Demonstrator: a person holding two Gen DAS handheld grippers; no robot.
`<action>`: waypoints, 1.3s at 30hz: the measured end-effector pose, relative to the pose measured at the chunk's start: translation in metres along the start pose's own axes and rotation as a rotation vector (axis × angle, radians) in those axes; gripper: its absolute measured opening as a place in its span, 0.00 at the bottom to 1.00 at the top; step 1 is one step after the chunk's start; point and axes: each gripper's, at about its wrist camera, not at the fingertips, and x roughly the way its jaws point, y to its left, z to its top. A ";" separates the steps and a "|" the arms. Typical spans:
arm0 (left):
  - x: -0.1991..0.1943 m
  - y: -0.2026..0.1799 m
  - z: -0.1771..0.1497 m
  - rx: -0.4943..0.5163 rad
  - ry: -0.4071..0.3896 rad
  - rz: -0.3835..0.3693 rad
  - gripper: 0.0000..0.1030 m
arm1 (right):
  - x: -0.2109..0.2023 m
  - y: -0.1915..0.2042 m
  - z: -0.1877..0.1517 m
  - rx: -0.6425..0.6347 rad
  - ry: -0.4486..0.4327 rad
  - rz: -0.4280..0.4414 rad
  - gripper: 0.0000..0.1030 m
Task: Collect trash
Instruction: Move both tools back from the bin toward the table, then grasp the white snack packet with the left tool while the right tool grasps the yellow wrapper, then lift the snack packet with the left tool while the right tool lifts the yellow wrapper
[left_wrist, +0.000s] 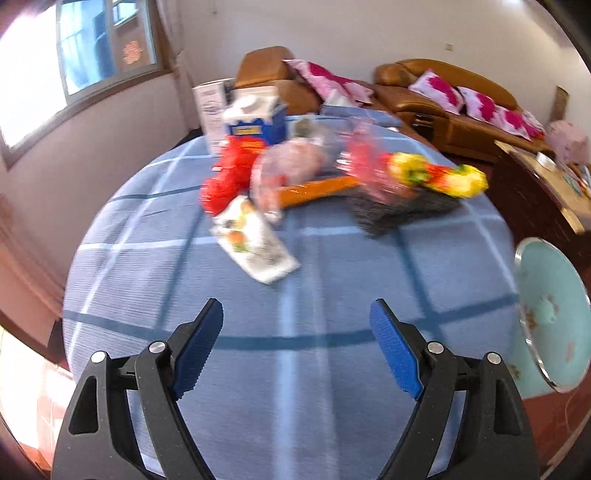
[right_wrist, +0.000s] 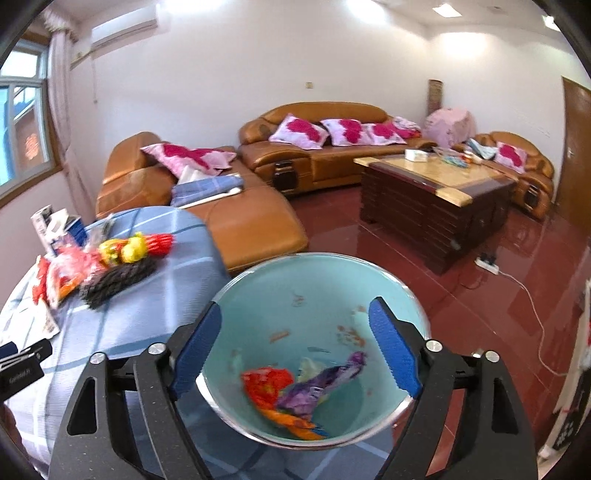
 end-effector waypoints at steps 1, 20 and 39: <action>0.002 0.005 0.002 -0.007 -0.001 0.010 0.78 | 0.000 0.007 0.000 -0.008 -0.001 0.010 0.76; 0.066 0.053 0.047 -0.213 0.094 0.025 0.77 | 0.053 0.106 0.040 -0.055 0.034 0.154 0.74; 0.085 0.057 0.049 -0.213 0.111 -0.068 0.31 | 0.120 0.149 0.053 -0.017 0.160 0.257 0.33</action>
